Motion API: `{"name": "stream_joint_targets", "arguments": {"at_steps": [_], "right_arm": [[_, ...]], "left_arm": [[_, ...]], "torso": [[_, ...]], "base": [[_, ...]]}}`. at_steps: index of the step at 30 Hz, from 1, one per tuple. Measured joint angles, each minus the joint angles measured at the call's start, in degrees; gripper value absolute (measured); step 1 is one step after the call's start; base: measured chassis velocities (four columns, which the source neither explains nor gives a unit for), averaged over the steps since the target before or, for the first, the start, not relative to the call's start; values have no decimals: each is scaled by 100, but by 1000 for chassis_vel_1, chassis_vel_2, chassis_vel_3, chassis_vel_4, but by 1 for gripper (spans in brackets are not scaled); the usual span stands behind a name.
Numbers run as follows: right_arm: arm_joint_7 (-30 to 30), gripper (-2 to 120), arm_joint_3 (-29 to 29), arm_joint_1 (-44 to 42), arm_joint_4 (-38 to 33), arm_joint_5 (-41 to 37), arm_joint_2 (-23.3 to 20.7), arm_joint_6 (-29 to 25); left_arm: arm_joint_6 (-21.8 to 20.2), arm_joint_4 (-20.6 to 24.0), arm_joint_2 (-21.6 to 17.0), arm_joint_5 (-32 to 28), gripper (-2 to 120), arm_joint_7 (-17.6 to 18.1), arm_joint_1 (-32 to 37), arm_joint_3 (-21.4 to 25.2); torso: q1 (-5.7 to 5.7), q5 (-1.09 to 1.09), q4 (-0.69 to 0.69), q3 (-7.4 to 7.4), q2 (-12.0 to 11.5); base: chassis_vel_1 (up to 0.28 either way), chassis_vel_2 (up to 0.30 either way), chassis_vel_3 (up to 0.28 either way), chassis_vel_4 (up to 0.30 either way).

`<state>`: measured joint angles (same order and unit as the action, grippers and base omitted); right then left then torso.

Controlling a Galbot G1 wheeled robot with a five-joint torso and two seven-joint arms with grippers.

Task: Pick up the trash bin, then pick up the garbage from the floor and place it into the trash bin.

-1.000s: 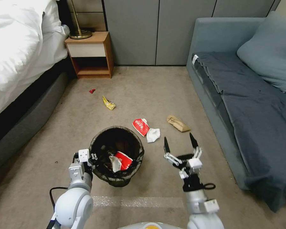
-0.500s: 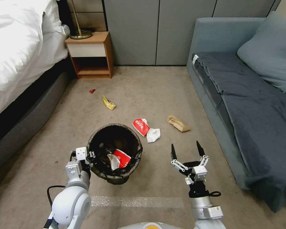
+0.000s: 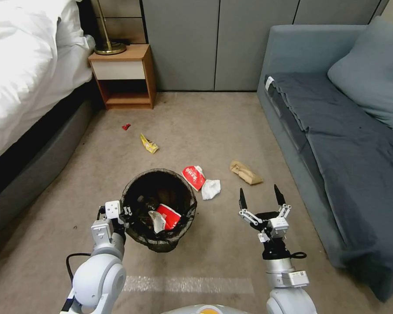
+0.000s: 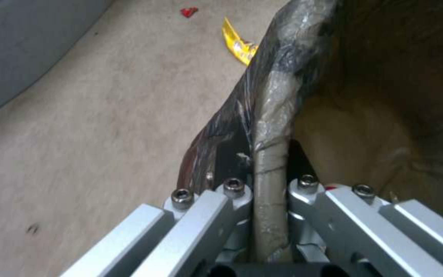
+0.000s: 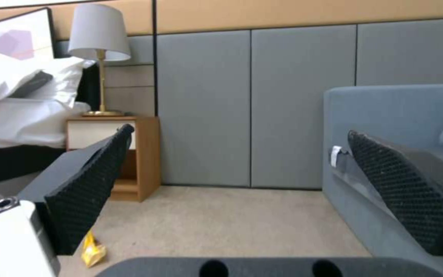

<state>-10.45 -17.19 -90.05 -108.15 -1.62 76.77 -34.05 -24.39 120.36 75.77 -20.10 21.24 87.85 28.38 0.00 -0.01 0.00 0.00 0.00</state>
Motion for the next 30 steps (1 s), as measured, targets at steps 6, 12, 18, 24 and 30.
{"name": "stream_joint_targets", "arguments": {"at_steps": [6,12,18,24,30], "right_arm": [[3,100,-2,50,5,-16,-14,1],[8,100,-2,112,32,-22,-10,10],[105,100,-32,209,111,-11,-10,-88],[131,100,-56,353,194,-29,-44,-127],[122,100,-152,640,347,-26,-120,-63]], "left_arm": [[0,-1,-2,0,0,1,-2,1],[14,-28,42,13,0,9,7,4],[15,-55,64,20,0,6,-12,-15],[16,-60,81,28,0,2,-13,-30],[16,-56,77,31,0,7,0,-26]], "torso": [[0,2,1,0,0],[0,2,1,0,0],[1,1,0,1,0],[2,1,-2,1,0],[0,0,1,-1,0]], "base": [[-238,232,243,-223],[-283,285,290,-291],[-312,304,324,-326],[-147,135,119,-117],[57,-40,-47,45]]}}
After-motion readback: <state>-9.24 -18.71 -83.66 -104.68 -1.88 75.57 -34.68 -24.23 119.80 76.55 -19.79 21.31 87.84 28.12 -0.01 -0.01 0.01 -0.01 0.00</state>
